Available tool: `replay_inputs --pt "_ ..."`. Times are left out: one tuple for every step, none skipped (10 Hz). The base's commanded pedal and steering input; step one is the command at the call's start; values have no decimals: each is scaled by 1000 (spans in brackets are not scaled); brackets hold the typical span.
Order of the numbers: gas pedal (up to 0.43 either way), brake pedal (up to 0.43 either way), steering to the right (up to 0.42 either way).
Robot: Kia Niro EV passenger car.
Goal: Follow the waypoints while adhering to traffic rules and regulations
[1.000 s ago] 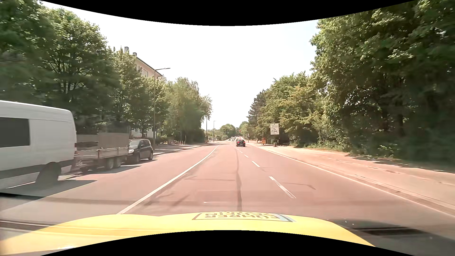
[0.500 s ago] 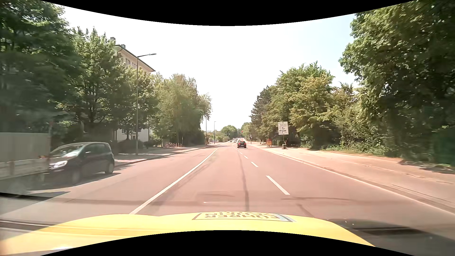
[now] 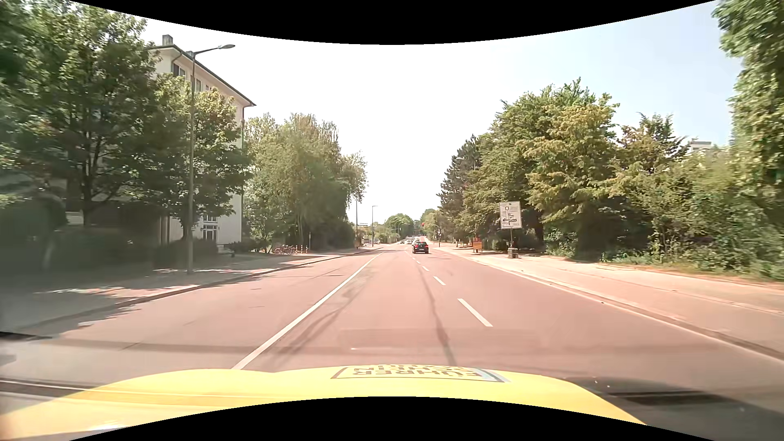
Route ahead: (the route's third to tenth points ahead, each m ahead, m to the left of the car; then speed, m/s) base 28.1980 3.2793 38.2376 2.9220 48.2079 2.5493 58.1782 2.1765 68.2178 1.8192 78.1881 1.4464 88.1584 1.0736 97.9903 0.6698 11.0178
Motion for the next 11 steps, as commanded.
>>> replay_inputs --pt "39 0 -8" --pt "39 0 -8" --pt "39 0 -6" --pt "39 0 -5" --pt "39 0 -4" --pt "39 0 -4" --pt "28 0 -4" --pt "28 0 -3" --pt "28 0 -3" --pt "28 0 -2" --pt "28 0 -1"
